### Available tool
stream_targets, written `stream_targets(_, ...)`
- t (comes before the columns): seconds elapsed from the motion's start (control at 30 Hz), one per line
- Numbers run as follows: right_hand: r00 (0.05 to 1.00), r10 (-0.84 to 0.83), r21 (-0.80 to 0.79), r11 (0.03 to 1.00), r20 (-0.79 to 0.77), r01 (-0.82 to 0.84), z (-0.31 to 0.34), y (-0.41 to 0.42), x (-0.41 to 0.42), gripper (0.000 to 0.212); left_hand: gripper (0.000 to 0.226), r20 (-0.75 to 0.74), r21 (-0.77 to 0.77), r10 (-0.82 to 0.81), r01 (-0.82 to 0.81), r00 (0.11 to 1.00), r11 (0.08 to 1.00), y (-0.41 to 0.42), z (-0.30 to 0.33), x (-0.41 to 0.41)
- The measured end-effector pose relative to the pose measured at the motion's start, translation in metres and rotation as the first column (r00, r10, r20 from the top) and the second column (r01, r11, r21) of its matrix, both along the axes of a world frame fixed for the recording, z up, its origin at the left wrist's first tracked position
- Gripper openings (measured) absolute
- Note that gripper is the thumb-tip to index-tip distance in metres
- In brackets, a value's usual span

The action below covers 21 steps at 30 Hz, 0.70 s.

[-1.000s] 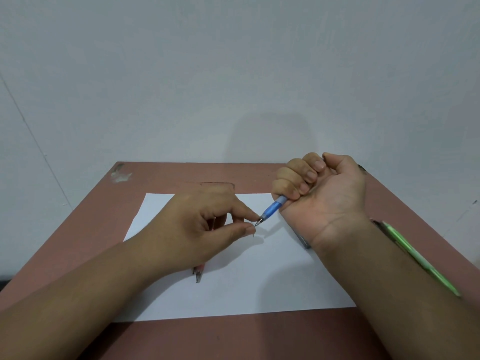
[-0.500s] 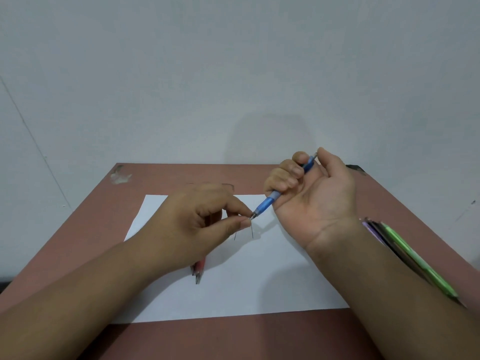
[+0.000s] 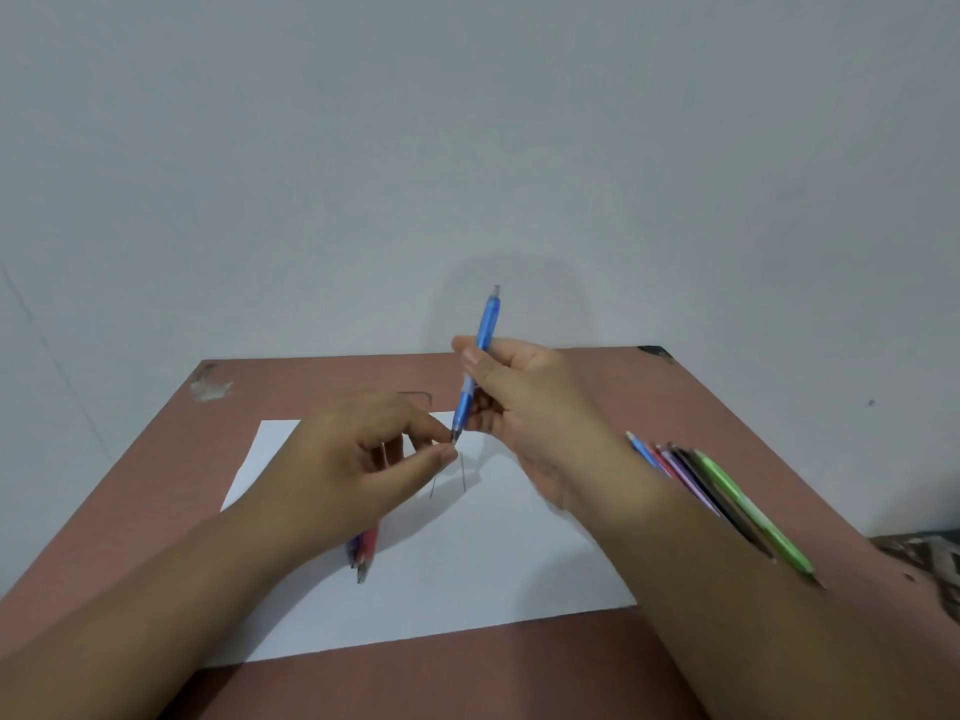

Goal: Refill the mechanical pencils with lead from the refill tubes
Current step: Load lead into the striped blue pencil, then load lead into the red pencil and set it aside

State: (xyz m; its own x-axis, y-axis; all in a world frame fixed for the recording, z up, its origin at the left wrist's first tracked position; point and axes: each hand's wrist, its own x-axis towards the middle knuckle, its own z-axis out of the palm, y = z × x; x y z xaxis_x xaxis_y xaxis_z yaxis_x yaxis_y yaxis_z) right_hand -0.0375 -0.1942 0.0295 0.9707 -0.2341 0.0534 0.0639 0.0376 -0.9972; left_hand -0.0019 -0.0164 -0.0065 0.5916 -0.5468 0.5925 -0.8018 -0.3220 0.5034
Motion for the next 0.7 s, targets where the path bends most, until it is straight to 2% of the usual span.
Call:
stream_targets(0.1,0.997,-0.067,-0.142,0.987,0.039,0.072,0.017,-0.015,-0.008,0.007,0.02,-0.053,-0.006,-0.001,0.001,0.999,1.0,-0.007,0.007,-0.01)
stream_targets(0.17,0.991,-0.117,-0.215,0.968,0.066,0.129,0.028,-0.031,-0.017,0.024,0.027,-0.039,0.056,0.016,-0.014,0.999,0.998,-0.013,0.013,-0.016)
stream_targets(0.23,0.983,-0.172,-0.344,0.921,0.059,0.182,0.037,-0.05,-0.032,0.029,0.028,-0.04,0.13,0.02,-0.015,0.999,0.991,-0.022,0.017,-0.024)
stream_targets(0.33,0.969,-0.247,-0.519,0.826,0.014,0.218,0.039,-0.084,-0.061,0.021,0.022,-0.078,0.245,-0.013,0.032,0.997,0.969,-0.038,0.025,-0.038)
stream_targets(0.4,0.951,-0.311,-0.609,0.755,-0.005,0.243,0.033,-0.106,-0.08,0.016,0.031,-0.056,0.327,-0.049,0.064,0.997,0.943,-0.052,0.026,-0.046)
stream_targets(0.5,0.905,-0.426,-0.777,0.57,-0.001,0.267,0.015,-0.135,-0.102,0.025,0.041,-0.05,0.407,-0.066,0.08,0.997,0.91,-0.079,0.022,-0.056)
stream_targets(0.57,0.877,-0.48,-0.847,0.475,-0.023,0.238,0.002,-0.149,-0.114,0.029,0.044,-0.048,0.418,-0.085,0.097,0.995,0.903,-0.098,0.019,-0.063)
stream_targets(0.7,0.85,-0.518,-0.917,0.378,-0.094,0.128,-0.017,-0.163,-0.127,0.029,0.048,-0.046,0.458,-0.142,0.147,0.989,0.877,-0.135,0.013,-0.072)
